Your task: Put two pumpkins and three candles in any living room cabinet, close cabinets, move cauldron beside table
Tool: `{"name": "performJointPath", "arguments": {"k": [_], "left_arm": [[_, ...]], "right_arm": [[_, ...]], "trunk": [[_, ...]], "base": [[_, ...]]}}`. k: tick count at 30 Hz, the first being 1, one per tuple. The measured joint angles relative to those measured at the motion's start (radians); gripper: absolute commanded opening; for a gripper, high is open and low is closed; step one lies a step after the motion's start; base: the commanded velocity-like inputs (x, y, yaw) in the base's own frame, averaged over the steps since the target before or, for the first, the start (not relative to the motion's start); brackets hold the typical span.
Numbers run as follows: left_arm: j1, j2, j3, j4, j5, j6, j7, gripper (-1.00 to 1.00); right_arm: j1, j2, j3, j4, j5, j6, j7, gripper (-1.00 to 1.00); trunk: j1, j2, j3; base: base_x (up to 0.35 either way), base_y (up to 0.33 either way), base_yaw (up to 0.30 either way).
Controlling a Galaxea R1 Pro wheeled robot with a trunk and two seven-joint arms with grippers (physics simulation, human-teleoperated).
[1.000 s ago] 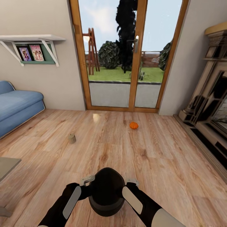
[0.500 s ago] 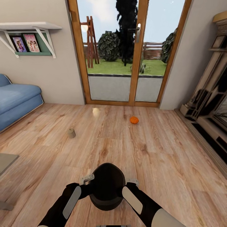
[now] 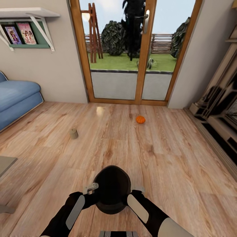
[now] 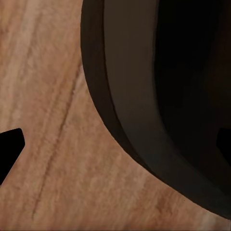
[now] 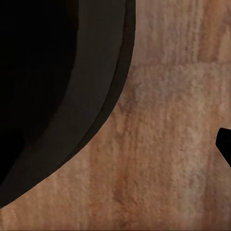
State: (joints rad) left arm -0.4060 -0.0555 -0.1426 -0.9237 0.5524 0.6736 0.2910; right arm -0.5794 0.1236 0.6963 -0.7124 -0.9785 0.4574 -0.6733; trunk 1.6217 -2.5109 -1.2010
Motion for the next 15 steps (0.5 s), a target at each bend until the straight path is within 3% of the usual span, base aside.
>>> {"name": "performJointPath", "arguments": {"k": [9, 15], "left_arm": [[0.0, 0.0, 0.0, 0.0, 0.0, 0.0, 0.0, 1.0], [0.0, 0.0, 0.0, 0.0, 0.0, 0.0, 0.0, 1.0]], "right_arm": [[0.0, 0.0, -0.001, 0.011, 0.003, 0.0, 0.001, 1.0], [0.001, 0.0, 0.0, 0.011, 0.001, 0.002, 0.001, 1.0]], "trunk": [[0.001, 0.0, -0.008], [0.001, 0.0, -0.008]], "base": [[0.005, 0.0, 0.0], [0.145, 0.0, 0.0]]}}
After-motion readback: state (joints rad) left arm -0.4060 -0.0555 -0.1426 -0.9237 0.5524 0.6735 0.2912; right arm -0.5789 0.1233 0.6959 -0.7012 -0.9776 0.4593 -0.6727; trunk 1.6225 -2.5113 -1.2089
